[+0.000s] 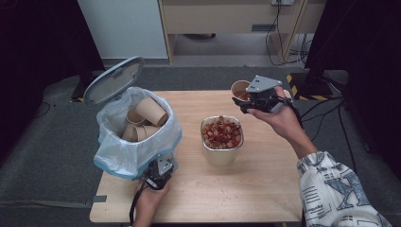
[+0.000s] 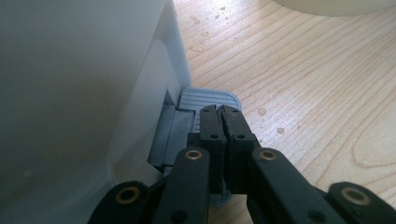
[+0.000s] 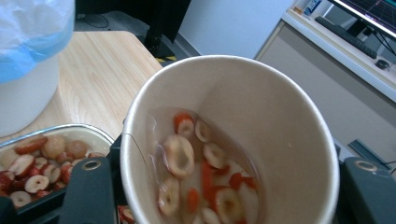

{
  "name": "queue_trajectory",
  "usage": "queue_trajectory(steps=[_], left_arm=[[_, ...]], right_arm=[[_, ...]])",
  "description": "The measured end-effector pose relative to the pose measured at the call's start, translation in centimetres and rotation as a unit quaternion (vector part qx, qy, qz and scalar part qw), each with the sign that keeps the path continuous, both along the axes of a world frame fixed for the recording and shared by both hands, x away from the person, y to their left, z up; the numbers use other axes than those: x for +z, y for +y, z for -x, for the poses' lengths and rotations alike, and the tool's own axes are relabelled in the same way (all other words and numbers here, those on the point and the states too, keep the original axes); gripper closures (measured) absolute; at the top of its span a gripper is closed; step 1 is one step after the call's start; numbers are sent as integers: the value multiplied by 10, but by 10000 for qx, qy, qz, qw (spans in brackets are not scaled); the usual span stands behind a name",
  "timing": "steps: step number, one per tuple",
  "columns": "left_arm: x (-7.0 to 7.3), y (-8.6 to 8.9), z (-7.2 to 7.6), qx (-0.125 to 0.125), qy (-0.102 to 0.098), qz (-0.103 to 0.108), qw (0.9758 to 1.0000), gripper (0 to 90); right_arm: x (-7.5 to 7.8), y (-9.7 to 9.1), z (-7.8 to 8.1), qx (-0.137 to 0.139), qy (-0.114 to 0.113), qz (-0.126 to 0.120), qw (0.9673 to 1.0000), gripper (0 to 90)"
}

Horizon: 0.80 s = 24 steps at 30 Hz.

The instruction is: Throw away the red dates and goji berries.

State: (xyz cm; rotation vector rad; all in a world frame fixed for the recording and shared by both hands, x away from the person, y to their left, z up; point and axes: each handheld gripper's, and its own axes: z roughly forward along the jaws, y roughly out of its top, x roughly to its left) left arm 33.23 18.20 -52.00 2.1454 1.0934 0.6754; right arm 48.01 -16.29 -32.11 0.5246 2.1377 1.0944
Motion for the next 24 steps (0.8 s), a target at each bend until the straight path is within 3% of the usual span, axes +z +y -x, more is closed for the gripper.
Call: queue_trajectory(steps=[6,8,11,15,24], left_arm=[[0,0,0,0,-2,-9,10000,871],[0,0,0,-1,5,-3,10000,872],[0,0,0,-4,6,-4,10000,871],[1,1,0,-15,18,-50,10000,871],[0,0,0,15,-4,51,10000,872]], right_arm=[[0,5,7,56,-206,231,9995,344],[-2,7,10,66,-366,514,9980,344],[-4,8,11,85,-471,744,9961,344],[-5,8,11,50,-555,851,9948,343],[-4,16,14,111,-810,1294,9882,339]])
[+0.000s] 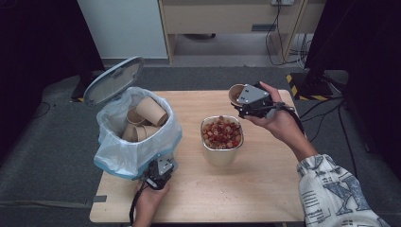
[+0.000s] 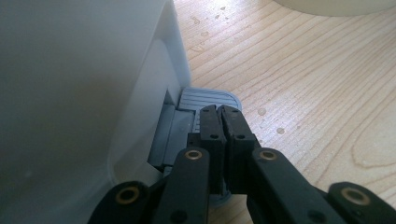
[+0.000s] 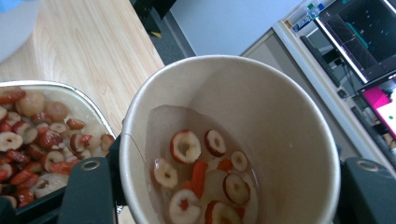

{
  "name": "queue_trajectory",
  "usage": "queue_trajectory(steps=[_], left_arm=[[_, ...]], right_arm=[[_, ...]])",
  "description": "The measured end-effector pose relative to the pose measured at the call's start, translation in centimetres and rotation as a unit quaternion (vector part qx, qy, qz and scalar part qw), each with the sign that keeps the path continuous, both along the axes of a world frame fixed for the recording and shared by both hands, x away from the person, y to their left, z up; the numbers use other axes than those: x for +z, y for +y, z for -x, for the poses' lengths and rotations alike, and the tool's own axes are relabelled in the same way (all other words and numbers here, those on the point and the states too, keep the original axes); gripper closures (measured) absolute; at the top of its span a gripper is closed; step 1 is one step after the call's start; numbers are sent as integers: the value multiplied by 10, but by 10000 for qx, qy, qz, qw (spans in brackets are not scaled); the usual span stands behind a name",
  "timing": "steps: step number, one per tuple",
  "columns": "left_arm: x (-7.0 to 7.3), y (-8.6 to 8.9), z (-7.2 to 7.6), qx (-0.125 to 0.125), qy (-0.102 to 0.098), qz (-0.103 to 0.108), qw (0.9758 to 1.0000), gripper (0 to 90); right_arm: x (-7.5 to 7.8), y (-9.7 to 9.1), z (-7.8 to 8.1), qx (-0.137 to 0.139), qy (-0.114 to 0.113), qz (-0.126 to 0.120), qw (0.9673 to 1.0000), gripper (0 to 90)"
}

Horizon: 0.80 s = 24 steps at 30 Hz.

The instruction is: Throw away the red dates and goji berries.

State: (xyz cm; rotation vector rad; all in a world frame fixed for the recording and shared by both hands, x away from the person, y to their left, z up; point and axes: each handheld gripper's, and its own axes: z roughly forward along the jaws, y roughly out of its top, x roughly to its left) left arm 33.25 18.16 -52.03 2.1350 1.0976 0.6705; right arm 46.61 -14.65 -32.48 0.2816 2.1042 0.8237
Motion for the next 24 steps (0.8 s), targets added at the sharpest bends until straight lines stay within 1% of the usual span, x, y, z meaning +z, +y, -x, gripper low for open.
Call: queue_trajectory(steps=[3,5,7,9,16,17,21,24], left_arm=[[0,0,0,2,-2,2,10000,871],[0,0,0,2,-2,0,10000,871],[0,0,0,0,2,-3,10000,872],[0,0,0,0,1,1,10000,872],[0,0,0,3,3,4,10000,872],[1,1,0,-17,22,-81,10000,871],[1,1,0,-28,5,-98,9999,871],[1,1,0,-21,14,-70,10000,872]], right_arm=[[1,3,1,23,-91,187,9998,337],[1,6,1,18,-167,359,9992,337],[0,9,2,15,-244,544,9982,337],[1,11,3,64,-274,665,9974,337],[6,13,6,73,-406,830,9957,337],[7,13,6,75,-431,840,9955,338],[12,12,8,53,-478,793,9957,337],[16,11,9,60,-511,786,9956,337]])
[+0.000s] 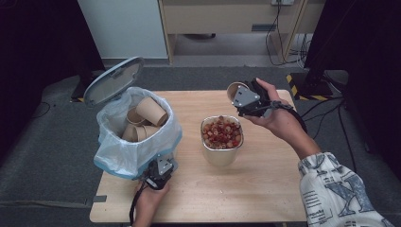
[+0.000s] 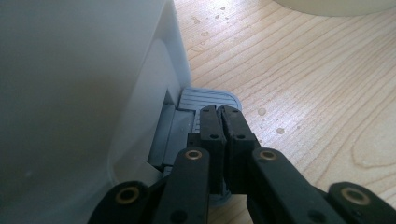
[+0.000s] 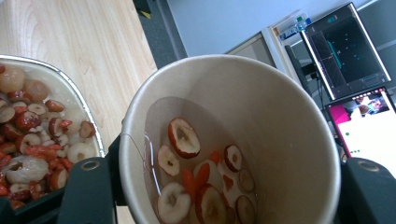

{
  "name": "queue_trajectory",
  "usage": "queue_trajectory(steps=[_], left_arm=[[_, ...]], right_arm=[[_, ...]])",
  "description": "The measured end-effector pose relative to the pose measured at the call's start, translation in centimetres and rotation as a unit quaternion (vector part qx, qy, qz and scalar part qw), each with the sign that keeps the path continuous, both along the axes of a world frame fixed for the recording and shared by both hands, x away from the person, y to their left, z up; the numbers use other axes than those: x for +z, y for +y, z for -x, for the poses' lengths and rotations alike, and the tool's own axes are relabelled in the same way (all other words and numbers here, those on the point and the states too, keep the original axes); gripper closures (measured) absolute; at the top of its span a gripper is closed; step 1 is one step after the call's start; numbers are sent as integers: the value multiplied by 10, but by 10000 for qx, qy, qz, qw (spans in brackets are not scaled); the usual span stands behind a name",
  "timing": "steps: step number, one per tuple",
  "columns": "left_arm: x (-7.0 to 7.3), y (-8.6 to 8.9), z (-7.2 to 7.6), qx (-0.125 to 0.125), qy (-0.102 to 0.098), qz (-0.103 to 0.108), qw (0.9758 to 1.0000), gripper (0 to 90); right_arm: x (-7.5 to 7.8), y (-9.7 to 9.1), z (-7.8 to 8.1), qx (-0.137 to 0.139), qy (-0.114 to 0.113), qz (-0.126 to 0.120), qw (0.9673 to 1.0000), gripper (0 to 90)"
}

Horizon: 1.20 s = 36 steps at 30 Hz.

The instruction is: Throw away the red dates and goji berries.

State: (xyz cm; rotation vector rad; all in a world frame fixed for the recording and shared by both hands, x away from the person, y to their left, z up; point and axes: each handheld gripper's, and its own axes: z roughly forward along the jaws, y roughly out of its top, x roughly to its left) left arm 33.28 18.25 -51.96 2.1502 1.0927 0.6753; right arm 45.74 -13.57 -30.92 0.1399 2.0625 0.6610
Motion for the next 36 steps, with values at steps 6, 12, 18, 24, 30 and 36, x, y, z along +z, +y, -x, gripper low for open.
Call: queue_trajectory(steps=[6,12,18,24,30,36], left_arm=[[0,0,0,-1,-2,0,10000,871],[0,0,0,1,-4,0,10000,872],[0,0,0,4,4,3,10000,871],[0,0,0,1,5,4,10000,872],[0,0,0,-1,3,12,10000,871],[0,0,0,0,4,7,10000,871]], right_arm=[[5,1,2,24,-83,167,9998,339],[9,4,7,13,-233,428,9988,339],[11,8,9,57,-334,584,9977,339],[10,10,10,64,-399,744,9964,338],[13,8,9,81,-334,580,9977,336],[13,9,9,91,-403,730,9965,337]])
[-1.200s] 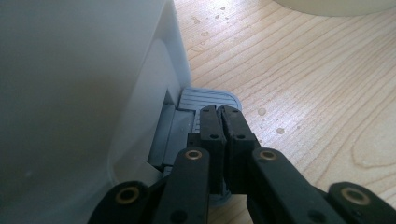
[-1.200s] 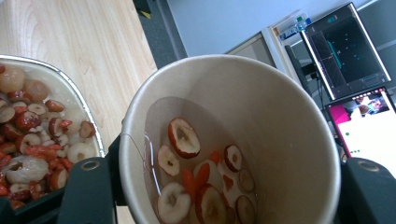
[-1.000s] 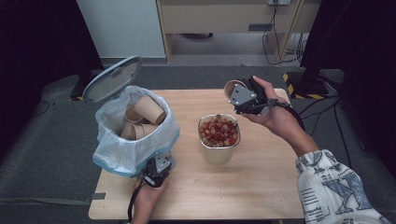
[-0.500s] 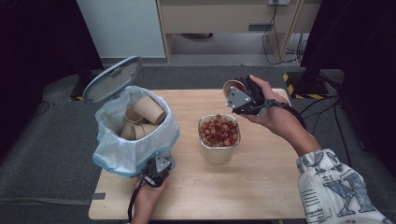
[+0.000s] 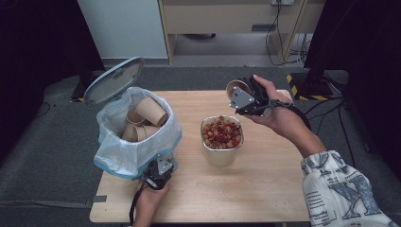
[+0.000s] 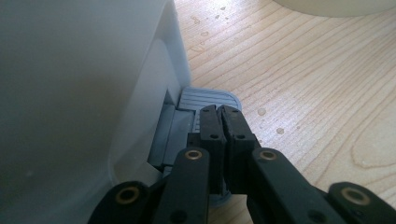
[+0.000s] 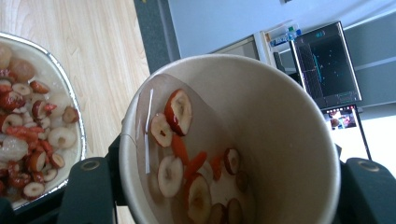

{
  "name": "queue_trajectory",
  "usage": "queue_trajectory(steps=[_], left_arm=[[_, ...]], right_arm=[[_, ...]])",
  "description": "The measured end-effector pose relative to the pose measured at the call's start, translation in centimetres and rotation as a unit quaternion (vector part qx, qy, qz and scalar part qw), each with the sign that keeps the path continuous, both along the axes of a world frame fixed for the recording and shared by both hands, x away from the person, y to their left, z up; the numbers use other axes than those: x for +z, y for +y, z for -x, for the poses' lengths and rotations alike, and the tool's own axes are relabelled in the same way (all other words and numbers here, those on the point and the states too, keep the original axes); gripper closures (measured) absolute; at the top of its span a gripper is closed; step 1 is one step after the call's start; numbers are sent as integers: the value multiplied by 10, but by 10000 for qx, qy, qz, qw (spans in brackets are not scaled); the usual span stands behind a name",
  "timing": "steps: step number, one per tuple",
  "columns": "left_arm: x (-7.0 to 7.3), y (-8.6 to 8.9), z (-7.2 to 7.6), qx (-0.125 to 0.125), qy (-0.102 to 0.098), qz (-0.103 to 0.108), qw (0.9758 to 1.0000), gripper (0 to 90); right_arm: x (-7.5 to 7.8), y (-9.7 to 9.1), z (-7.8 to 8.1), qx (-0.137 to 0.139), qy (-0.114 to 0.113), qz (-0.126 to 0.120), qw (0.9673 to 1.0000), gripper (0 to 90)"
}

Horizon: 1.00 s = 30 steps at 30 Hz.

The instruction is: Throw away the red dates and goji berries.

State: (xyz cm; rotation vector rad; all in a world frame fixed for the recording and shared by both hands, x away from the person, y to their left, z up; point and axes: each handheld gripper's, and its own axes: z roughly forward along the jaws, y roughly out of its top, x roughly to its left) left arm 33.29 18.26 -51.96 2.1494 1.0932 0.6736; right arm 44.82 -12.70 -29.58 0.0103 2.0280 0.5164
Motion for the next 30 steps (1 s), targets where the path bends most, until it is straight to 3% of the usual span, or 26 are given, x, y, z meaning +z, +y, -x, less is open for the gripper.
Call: queue_trajectory(steps=[4,8,13,30], left_arm=[[0,0,0,1,-1,4,10000,871],[0,0,0,2,-3,6,10000,871],[0,0,0,3,-2,9,10000,871],[0,0,0,2,0,9,10000,871]], right_arm=[[-1,1,0,-8,-52,94,9999,338],[-2,3,2,-25,-215,413,9989,338],[-4,3,2,-11,-241,514,9984,338],[-3,4,2,0,-231,420,9989,337]])
